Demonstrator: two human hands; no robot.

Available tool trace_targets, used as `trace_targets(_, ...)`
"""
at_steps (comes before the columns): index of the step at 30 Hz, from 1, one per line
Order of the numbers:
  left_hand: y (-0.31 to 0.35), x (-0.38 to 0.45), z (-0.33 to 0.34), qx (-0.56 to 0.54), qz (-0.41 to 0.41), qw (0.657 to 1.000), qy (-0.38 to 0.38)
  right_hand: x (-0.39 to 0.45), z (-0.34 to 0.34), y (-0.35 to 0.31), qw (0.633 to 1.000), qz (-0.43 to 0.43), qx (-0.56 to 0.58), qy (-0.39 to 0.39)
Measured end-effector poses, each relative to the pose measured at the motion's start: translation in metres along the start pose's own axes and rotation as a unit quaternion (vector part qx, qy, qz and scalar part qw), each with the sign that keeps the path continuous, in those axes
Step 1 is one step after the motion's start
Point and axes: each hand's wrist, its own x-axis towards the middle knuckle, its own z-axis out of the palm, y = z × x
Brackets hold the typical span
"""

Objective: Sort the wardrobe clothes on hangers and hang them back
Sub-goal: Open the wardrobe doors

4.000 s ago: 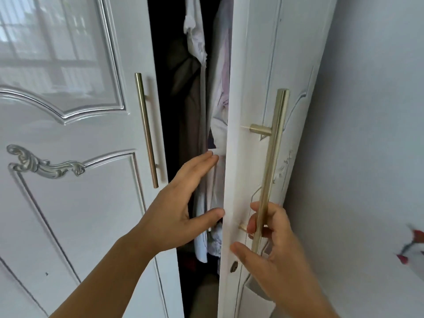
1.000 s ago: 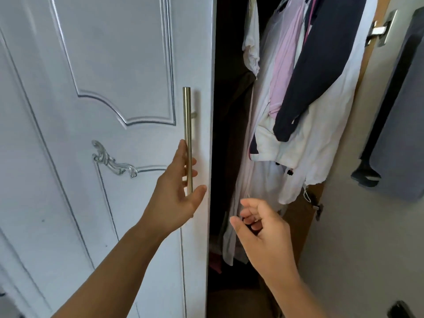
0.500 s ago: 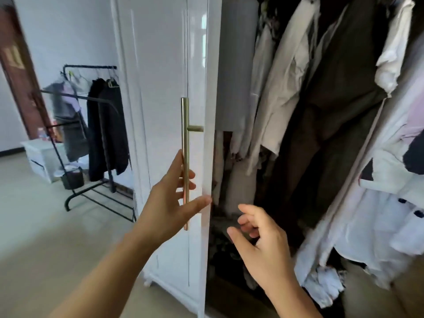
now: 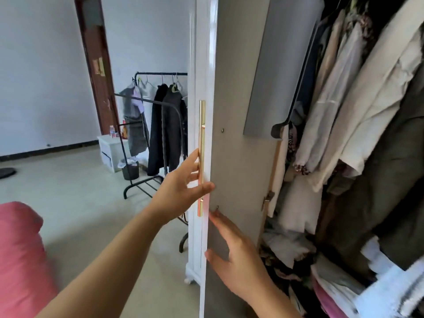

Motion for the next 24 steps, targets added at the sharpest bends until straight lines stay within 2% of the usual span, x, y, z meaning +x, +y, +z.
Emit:
trace_targets(3, -0.01, 0.003, -0.014, 0.011, -0.011, 1.0, 0.008, 0.016, 0.012, -0.002, 0.999, 0.005, -0.01, -0.03)
trace_targets(6, -0.015, 0.006, -0.024, 0.021, 0.015, 0.999, 0.025, 0.028, 0.021, -0.002, 0.999, 0.016, -0.003, -0.031)
trace_targets(12, -0.028, 0.018, -0.039, 0.021, -0.004, 0.998, 0.064, 0.033, 0.017, 0.003, 0.999, 0.041, 0.008, 0.032)
trace_targets(17, -0.023, 0.008, -0.03, -0.02, -0.018, 0.99, 0.137, 0.022, 0.003, 0.011, 0.994, 0.061, -0.008, 0.086)
trace_targets(20, -0.021, -0.004, -0.022, -0.009, -0.041, 0.976, 0.213, 0.014, -0.009, 0.015, 0.992, 0.07, -0.006, 0.108)
trace_targets(22, -0.018, -0.011, -0.014, 0.024, -0.021, 0.968, 0.25, 0.007, -0.019, 0.016, 0.99, 0.075, -0.009, 0.119)
trace_targets(24, -0.011, -0.017, -0.003, 0.04, 0.004, 0.967, 0.252, -0.001, -0.03, 0.018, 0.987, 0.079, -0.011, 0.138)
